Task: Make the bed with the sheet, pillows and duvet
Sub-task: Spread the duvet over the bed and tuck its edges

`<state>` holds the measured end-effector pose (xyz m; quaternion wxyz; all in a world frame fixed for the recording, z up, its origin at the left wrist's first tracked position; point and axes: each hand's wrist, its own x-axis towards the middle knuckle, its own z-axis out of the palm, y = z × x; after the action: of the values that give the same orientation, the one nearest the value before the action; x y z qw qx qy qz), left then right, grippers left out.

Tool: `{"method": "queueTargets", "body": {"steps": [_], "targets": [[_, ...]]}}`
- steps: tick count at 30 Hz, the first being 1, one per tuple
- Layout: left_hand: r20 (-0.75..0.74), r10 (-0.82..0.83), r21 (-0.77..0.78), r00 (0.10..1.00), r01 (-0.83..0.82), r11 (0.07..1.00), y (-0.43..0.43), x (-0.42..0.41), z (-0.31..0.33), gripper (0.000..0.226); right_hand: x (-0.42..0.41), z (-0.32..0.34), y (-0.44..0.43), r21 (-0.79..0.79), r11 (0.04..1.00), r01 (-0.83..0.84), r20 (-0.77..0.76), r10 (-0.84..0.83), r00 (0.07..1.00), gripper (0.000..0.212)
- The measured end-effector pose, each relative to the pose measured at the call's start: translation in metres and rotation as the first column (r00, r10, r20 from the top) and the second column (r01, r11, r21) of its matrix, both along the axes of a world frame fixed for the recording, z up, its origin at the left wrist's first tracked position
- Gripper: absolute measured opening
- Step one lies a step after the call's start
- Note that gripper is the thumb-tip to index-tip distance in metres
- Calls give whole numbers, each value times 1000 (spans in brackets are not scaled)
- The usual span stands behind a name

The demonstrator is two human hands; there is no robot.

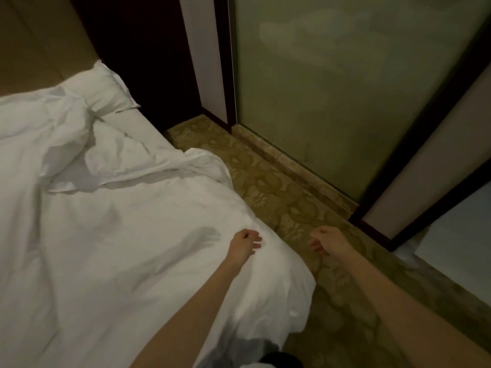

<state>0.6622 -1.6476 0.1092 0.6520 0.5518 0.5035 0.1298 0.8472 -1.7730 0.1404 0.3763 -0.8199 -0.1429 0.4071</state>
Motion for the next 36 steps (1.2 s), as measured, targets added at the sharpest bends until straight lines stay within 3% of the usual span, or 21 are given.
{"method": "queueTargets", "body": {"steps": [7, 16, 21, 27, 36], "targets": [[29, 116, -7, 993, -116, 993, 62, 88, -12, 25, 87, -9, 75, 66, 992, -106, -18, 108, 994, 10], [29, 258, -50, 966, -257, 965, 140, 175, -28, 23, 183, -30, 185, -23, 965, -261, -40, 260, 965, 19], [-15, 336, -87, 942, -336, 938, 173, 186, -41, 25, 210, -40, 244, -50, 940, -338, -73, 334, 940, 12], [-78, 461, -114, 884, -468, 876, 219, 207, -63, 22, 239, -61, 327, -59, 884, -463, -74, 459, 885, 22], [-128, 656, -95, 744, -667, 739, 321, 263, -64, 21, 294, -84, 477, -121, 722, -682, -98, 675, 732, 27]]}}
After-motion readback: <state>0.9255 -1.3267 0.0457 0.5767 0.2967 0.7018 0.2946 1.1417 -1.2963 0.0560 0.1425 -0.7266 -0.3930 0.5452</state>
